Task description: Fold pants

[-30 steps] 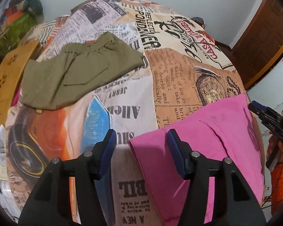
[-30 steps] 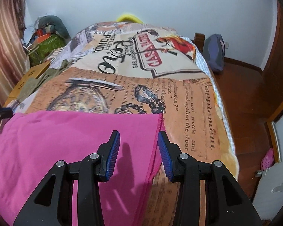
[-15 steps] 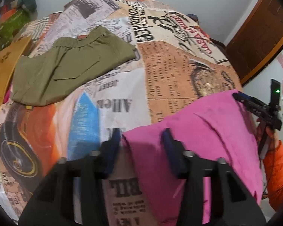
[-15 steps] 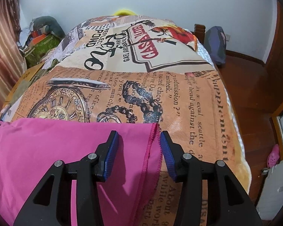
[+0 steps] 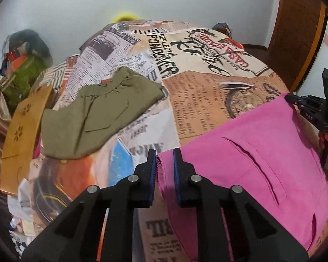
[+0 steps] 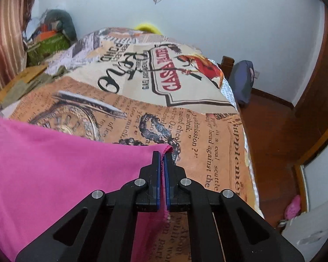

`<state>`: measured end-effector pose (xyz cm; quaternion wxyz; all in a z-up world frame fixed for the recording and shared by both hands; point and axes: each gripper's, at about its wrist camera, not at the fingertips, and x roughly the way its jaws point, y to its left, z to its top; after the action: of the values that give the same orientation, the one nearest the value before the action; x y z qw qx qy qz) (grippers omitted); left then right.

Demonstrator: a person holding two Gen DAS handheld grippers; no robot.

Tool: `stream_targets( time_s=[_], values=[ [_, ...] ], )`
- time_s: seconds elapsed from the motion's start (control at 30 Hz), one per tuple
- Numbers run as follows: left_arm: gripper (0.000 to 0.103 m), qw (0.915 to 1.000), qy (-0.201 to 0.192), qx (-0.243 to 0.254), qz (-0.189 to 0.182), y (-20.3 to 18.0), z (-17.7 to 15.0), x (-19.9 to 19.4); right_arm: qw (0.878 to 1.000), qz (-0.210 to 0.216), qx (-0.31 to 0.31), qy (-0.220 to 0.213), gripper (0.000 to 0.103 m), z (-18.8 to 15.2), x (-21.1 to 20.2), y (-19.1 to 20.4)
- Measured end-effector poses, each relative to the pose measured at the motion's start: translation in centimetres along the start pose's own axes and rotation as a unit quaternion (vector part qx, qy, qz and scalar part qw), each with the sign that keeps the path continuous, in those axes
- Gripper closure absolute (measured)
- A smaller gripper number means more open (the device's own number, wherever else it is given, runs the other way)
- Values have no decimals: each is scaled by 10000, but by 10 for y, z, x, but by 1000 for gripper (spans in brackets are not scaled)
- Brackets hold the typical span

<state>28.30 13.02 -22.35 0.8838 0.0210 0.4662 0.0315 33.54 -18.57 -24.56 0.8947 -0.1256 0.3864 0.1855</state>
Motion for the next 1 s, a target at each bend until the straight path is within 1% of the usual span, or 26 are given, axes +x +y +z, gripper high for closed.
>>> stream_targets(
  time_s=[0.07,0.13,0.2,0.27,0.3,0.33,0.4,0.47,0.5,0.53,0.57,0.6,0.67,0.7,0.8,0.87,0.9,0.97,1.0],
  values=[
    [88,9999,93,43,61,3,-1,10,9999,-41,79,109,100,0,6,-2],
    [87,9995,281,119,19,2,-4,21,9993,-88,169,314,100,0,13,-6],
    [85,9995,310,111,16,5,-5,24,9990,20,307,327,100,1,12,-11],
    [82,9995,281,95,116,6,-1,19,9977,121,487,454,92,2,8,-15],
    [79,9995,226,67,190,8,3,14,9968,256,558,510,83,4,5,-16],
    [79,9997,144,20,189,10,7,9,9959,436,631,472,78,5,0,-15],
    [79,9999,30,-83,100,12,14,-1,9957,641,580,338,78,9,-11,-7],
    [78,9998,-67,-164,-76,11,23,-11,9964,761,326,161,77,15,-22,10],
    [78,9997,-97,-180,-149,9,26,-13,9961,834,271,105,77,17,-24,17],
    [73,9994,-124,-204,-256,6,28,-15,9946,1003,241,65,77,20,-26,26],
    [71,9988,-103,-239,-421,1,29,-15,9929,1167,234,81,77,22,-25,32],
    [67,9981,-63,-238,-565,-4,29,-12,9894,1428,217,153,77,24,-22,43],
    [66,9973,55,-174,-709,-15,26,-4,9834,1774,113,353,77,26,-12,62],
    [66,9973,173,-84,-712,-22,23,3,9820,1841,51,421,77,25,-7,69],
    [64,9979,384,120,-512,-32,12,20,9794,1869,-233,725,77,17,14,89],
    [56,9984,391,139,-389,-30,3,26,9787,1927,-215,679,76,12,18,89],
    [51,9986,362,127,-374,-27,1,26,9790,1909,-212,684,74,12,18,86],
    [50,9983,363,57,-444,-17,-2,26,9829,1700,-255,659,74,11,16,79],
    [50,9982,373,36,-465,-13,-2,27,9836,1661,-287,637,74,9,16,75]
  ],
)
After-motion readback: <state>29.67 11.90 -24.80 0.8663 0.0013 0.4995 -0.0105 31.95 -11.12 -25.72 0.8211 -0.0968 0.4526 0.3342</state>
